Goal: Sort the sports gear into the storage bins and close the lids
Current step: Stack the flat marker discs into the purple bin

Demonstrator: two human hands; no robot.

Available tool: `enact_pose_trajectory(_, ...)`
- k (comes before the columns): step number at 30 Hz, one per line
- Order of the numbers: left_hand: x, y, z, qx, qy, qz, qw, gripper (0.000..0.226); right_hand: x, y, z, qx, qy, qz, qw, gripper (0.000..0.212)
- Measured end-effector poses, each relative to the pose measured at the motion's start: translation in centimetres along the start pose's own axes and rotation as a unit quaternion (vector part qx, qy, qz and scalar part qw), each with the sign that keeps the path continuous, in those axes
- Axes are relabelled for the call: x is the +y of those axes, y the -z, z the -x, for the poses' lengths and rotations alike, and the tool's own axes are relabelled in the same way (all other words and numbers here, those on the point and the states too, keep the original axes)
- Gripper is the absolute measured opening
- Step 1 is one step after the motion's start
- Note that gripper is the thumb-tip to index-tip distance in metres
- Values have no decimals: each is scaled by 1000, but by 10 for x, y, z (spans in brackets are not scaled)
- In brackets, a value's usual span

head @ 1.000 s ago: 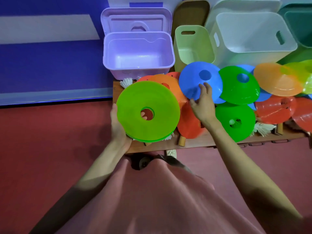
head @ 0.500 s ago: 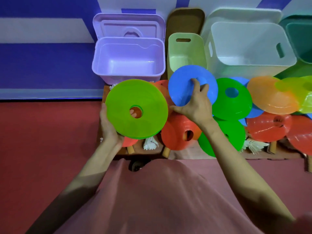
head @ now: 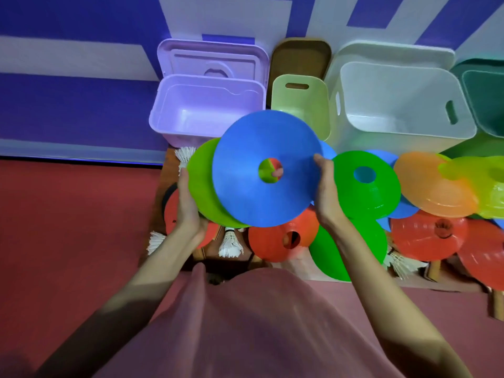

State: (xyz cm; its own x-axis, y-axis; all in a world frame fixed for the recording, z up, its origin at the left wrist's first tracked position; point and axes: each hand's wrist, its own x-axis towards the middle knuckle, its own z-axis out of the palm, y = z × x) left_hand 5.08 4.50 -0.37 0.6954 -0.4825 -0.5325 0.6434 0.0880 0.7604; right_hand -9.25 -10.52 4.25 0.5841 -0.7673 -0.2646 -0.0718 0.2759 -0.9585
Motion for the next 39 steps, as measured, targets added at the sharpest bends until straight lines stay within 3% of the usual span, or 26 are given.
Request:
enact_pose_trajectory(2, -5, -9, 3, -27, 5, -5, 1000, 45, 10, 0, -3, 18, 10, 105, 994, 28)
enact_pose_trajectory(5, -10, -17, 8, -41, 29, 8, 999, 44, 30, 7, -4, 60, 134, 241, 959, 28)
enact_pose_trajectory(7, -14, -20, 8, -44, 42, 18, 998, 47, 40, 12, -3, 131, 173, 264, 940, 10)
enact_pose_trajectory(9, -17, -25, 10, -47, 50, 21, 997, 48, 47, 20, -4, 176, 196, 273, 925, 21)
enact_pose_trajectory(13, -21, -37, 11, -48, 64, 12, 997, 49, 53, 33, -5, 201, 228, 271, 913, 24)
enact_pose_trajectory(17, -25, -46, 11, -46, 72, -3, 996, 51, 57, 60, -9, 247, 198, 280, 906, 33)
enact_pose_trajectory(20, -26, -52, 12, -47, 65, -11, 997, 49, 66, 85, -14, 240, 144, 358, 891, 50)
enact_pose_trajectory(24, -25, -61, 14, -44, 57, -6, 997, 48, 71, 108, -21, 197, 65, 499, 842, 64)
enact_pose_trajectory(29, -24, -65, 15, -45, 33, -9, 998, 52, 68, 120, -33, 152, 71, 605, 778, 70)
enact_pose_trajectory(33, -22, -65, 16, -49, 3, -3, 999, 50, 52, 113, -31, 199, 84, 580, 786, 82)
enact_pose_trajectory(36, -17, -61, 10, -46, -12, 18, 999, 49, 33, 97, -17, 232, 111, 506, 823, 101)
enact_pose_trajectory(39, -9, -52, 5, -29, -42, 15, 999, 51, 14, 78, -3, 206, 171, 419, 868, 96)
